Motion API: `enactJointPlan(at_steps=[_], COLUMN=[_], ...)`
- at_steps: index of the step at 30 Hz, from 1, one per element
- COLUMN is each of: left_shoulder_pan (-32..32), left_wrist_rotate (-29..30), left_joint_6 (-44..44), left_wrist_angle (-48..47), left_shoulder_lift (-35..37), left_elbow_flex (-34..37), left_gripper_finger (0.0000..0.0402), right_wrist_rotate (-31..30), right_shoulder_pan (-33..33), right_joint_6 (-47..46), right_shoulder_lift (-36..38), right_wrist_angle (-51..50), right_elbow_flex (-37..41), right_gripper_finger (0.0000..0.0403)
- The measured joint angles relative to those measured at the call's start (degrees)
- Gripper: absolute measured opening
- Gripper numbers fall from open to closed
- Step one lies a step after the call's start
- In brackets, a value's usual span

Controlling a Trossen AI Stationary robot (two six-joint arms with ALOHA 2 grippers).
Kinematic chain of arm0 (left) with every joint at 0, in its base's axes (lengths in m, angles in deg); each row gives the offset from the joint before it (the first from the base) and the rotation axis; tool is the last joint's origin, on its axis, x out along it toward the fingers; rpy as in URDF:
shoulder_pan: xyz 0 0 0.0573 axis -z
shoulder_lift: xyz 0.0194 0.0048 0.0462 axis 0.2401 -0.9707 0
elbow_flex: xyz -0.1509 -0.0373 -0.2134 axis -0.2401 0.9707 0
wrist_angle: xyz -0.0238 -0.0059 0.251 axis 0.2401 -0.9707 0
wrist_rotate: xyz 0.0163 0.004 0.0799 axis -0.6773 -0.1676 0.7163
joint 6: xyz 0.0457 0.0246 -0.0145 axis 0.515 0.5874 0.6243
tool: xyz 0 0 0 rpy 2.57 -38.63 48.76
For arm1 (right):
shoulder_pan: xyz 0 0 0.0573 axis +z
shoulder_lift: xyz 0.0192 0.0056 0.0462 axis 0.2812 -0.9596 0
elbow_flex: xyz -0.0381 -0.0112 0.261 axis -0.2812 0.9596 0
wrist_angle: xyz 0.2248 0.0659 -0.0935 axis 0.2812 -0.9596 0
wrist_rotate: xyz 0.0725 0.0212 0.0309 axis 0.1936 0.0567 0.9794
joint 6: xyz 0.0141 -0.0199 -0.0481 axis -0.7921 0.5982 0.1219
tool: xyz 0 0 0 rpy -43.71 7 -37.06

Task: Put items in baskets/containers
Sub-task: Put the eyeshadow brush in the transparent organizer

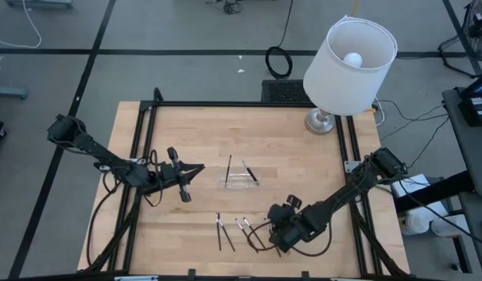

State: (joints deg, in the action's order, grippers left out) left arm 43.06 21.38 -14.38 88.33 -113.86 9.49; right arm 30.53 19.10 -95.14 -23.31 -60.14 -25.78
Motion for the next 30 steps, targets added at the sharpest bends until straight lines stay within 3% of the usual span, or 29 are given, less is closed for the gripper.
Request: enactJointPlan(at_steps=[6,21,30], left_shoulder_pan=[0.0,0.0,0.0], left_wrist_rotate=[0.0,0.0,0.0], left_joint_6=[0.9,0.6,0.6], left_wrist_angle=[0.0,0.0,0.0], left_shoulder_lift=[0.0,0.0,0.0], left_elbow_flex=[0.0,0.0,0.0], left_gripper_finger=[0.0035,0.0035,0.0035], right_wrist_rotate=[0.8,3.0,4.4], right_shoulder_pan=[-0.7,-1.3,-1.6], right_joint_6=[2.5,1.8,9.1], right_shoulder_lift=[-1.3,-6.6,-6.5], right_wrist_angle=[3.5,0.7,-3.6], right_elbow_flex=[0.0,-0.1,-0.2], right_gripper_finger=[0.0179,0.0178,0.0157])
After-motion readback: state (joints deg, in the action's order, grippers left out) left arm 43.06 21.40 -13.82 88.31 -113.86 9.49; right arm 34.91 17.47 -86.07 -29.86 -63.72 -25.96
